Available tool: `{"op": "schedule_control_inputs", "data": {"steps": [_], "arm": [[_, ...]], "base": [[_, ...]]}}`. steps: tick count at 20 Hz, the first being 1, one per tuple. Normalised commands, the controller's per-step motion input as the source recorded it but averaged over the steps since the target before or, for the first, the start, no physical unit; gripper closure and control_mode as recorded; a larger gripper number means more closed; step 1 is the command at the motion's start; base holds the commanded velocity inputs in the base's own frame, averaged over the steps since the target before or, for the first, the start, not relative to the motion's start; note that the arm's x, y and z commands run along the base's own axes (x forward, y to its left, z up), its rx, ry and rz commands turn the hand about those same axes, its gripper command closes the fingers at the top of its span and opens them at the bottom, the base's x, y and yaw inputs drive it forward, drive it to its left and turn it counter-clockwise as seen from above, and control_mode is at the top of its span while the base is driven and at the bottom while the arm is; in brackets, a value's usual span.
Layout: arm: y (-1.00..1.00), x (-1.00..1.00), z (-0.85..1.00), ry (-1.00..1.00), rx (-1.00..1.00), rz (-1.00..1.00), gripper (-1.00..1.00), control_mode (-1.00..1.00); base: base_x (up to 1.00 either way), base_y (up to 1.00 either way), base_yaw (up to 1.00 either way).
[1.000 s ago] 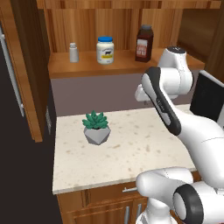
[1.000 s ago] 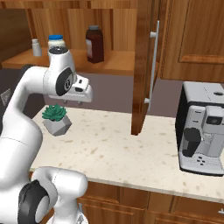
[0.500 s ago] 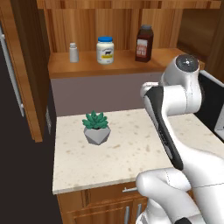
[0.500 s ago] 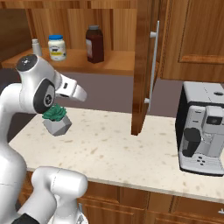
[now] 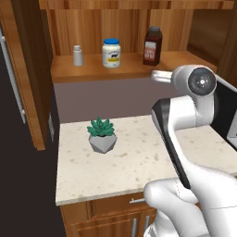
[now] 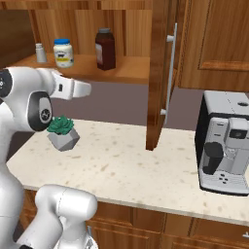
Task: Collect the paprika, mayonnaise, and shaker from the cabinet and place them next to the stove.
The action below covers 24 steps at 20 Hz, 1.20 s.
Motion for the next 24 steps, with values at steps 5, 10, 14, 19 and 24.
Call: {"op": "schedule_control_inputs", "data": {"steps": [5, 10, 14, 19, 24], "arm": [[-0.23, 0.01, 0.93, -0.39, -0.11, 0.00, -1.00, -1.00], [-0.02, 0.06, 0.26, -0.04, -0.02, 0.00, -1.00, -1.00], [0.00, 0.15, 0.01, 0.05, 0.00, 0.00, -1.00, -1.00], [-0.12, 0.03, 0.15, 0.02, 0.00, 0.00, -1.00, -1.00], [-0.24, 0.00, 0.17, 0.00, 0.00, 0.00, -1.00, -1.00]], "base": [[0.00, 0.00, 0.00], [0.00, 0.00, 0.00], [0.00, 0.00, 0.00], [0.00, 0.00, 0.00], [0.00, 0.00, 0.00]]}}
